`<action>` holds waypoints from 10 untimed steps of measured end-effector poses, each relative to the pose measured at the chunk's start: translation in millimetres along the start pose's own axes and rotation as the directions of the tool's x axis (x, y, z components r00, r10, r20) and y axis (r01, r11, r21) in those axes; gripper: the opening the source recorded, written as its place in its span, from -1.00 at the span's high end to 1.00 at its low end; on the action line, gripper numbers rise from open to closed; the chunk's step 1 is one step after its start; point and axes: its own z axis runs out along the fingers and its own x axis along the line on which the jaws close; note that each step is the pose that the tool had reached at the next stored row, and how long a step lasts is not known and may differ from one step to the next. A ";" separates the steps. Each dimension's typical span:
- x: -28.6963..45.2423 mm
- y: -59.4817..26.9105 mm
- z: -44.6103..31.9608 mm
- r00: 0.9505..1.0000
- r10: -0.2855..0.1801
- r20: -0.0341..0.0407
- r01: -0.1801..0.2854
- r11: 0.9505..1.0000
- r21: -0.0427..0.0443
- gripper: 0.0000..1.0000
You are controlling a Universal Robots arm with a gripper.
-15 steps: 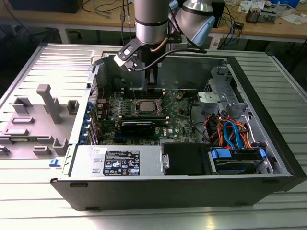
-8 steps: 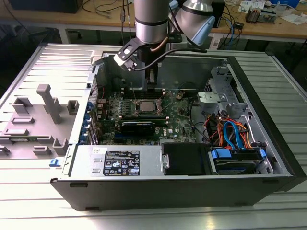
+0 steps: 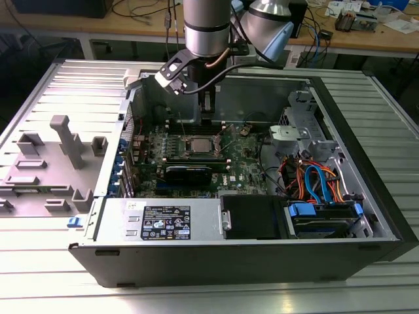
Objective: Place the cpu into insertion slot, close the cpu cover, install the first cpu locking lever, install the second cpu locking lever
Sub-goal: 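Close the cpu cover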
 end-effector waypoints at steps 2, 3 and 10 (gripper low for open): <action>0.0 1.4 0.0 1.000 0.000 0.000 0.000 1.000 0.000 0.79; 0.0 2.4 0.1 1.000 0.000 0.000 0.000 1.000 0.000 0.79; 0.0 11.2 0.6 1.000 0.000 0.000 0.000 1.000 0.000 0.79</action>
